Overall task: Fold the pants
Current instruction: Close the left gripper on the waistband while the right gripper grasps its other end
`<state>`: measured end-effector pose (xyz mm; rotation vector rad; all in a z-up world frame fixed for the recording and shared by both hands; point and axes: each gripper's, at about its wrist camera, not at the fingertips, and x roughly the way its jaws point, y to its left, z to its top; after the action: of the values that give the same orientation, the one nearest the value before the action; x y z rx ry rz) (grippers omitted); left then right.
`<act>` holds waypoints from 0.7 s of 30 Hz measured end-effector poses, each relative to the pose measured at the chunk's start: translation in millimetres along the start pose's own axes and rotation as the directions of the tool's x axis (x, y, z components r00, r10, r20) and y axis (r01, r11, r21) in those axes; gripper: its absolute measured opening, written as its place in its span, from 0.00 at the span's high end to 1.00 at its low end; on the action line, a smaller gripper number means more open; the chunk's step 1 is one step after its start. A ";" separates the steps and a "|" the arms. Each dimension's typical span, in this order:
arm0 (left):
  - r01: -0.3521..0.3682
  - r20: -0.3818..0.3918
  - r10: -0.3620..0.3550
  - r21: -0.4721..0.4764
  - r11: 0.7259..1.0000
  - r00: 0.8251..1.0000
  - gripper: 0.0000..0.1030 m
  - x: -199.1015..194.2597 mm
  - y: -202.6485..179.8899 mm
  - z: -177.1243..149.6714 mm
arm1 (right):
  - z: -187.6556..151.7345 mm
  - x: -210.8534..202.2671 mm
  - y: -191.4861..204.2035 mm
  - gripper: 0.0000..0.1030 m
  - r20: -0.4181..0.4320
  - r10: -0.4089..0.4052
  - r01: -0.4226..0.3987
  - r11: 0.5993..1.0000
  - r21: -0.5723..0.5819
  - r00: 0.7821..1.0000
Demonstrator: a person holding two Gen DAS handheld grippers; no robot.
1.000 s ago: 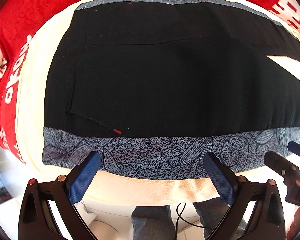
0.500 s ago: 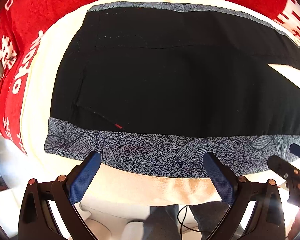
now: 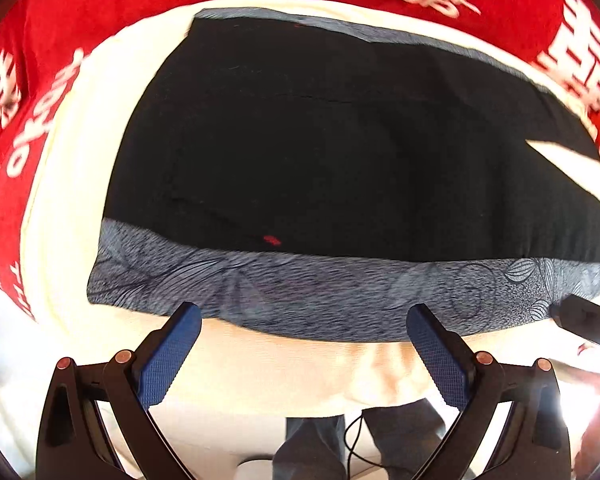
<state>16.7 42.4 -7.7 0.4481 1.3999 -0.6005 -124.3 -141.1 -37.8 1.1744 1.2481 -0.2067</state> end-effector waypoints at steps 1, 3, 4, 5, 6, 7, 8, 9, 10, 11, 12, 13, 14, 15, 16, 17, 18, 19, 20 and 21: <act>0.032 -0.005 -0.032 -0.014 0.999 0.999 0.00 1.8 10.3 -2.6 | -3.8 3.4 -2.1 0.02 -0.006 0.059 -0.059 0.998 0.028 0.998; 0.108 -0.020 -0.109 -0.057 0.993 0.994 0.00 8.4 33.9 -9.6 | -15.8 20.4 -9.5 0.16 -0.036 0.214 -0.209 0.972 0.111 0.976; 0.138 -0.026 -0.140 -0.075 0.988 0.990 0.00 11.4 43.0 -13.5 | -23.4 32.0 -14.5 0.23 -0.047 0.271 -0.261 0.953 0.152 0.962; 0.172 -0.037 -0.176 -0.096 0.980 0.984 0.00 16.7 54.5 -17.8 | -30.0 41.3 -19.7 0.34 -0.052 0.299 -0.285 0.941 0.181 0.953; 0.190 -0.045 -0.196 -0.109 0.976 0.980 0.00 20.8 61.9 -20.0 | -34.9 48.7 -24.0 0.38 -0.055 0.306 -0.291 0.937 0.194 0.950; 0.206 -0.049 -0.213 -0.121 0.971 0.976 0.00 25.0 69.6 -22.4 | -40.7 58.0 -29.6 0.38 -0.056 0.309 -0.292 0.934 0.208 0.949; 0.222 -0.052 -0.231 -0.132 0.966 0.972 0.00 29.4 75.8 -24.3 | -46.8 62.9 -35.4 0.38 -0.049 0.316 -0.298 0.929 0.220 0.947; 0.236 -0.057 -0.246 -0.144 0.961 0.968 0.00 34.1 81.9 -24.5 | -49.5 68.8 -42.2 0.38 -0.024 0.345 -0.330 0.913 0.240 0.938; 0.253 -0.060 -0.265 -0.157 0.955 0.962 0.00 38.5 87.4 -24.4 | -48.7 68.6 -45.0 0.38 -0.008 0.371 -0.357 0.900 0.249 0.929; 0.264 -0.060 -0.278 -0.168 0.950 0.959 0.00 43.5 94.7 -22.6 | -48.3 69.6 -48.9 0.38 0.019 0.401 -0.392 0.883 0.259 0.916; 0.283 -0.054 -0.297 -0.183 0.941 0.953 0.00 46.3 99.1 -22.8 | -45.6 70.5 -51.4 0.38 0.046 0.441 -0.436 0.859 0.268 0.897; 0.299 -0.043 -0.313 -0.198 0.933 0.949 0.00 47.7 103.4 -22.6 | -42.5 69.7 -53.4 0.38 0.062 0.469 -0.466 0.840 0.277 0.881; 0.311 -0.034 -0.324 -0.208 0.928 0.945 0.00 47.2 108.4 -21.8 | -39.3 70.1 -54.8 0.38 0.078 0.481 -0.482 0.828 0.286 0.873; 0.319 -0.026 -0.332 -0.214 0.923 0.943 0.00 46.1 114.1 -17.9 | -36.6 70.1 -54.5 0.38 0.108 0.498 -0.508 0.820 0.262 0.860; 0.327 -0.020 -0.339 -0.218 0.920 0.941 0.00 43.2 113.5 -16.9 | -35.2 68.5 -52.7 0.38 0.122 0.509 -0.523 0.813 0.256 0.852; 0.335 -0.016 -0.348 -0.231 0.913 0.937 0.00 42.2 115.6 -15.0 | -33.3 62.8 -50.7 0.38 0.139 0.528 -0.546 0.805 0.233 0.838; 0.342 -0.013 -0.357 -0.247 0.906 0.934 0.00 41.4 117.2 -15.3 | -32.4 54.7 -45.8 0.38 0.146 0.544 -0.563 0.799 0.212 0.826; 0.348 -0.010 -0.363 -0.265 0.899 0.932 0.00 41.0 118.5 -15.8 | -31.9 48.8 -42.9 0.38 0.145 0.549 -0.568 0.799 0.197 0.823; 0.351 -0.007 -0.368 -0.282 0.893 0.930 0.00 41.0 121.7 -15.2 | -31.2 47.1 -41.6 0.38 0.141 0.546 -0.564 0.804 0.188 0.826; 0.350 -0.002 -0.366 -0.291 0.890 0.931 0.00 40.4 124.7 -18.1 | -31.3 44.7 -39.0 0.38 0.130 0.539 -0.555 0.813 0.178 0.832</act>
<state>84.0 145.1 -57.2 -0.0314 1.6104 -0.6717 -153.5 -114.3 -91.9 1.6493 0.7866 0.0549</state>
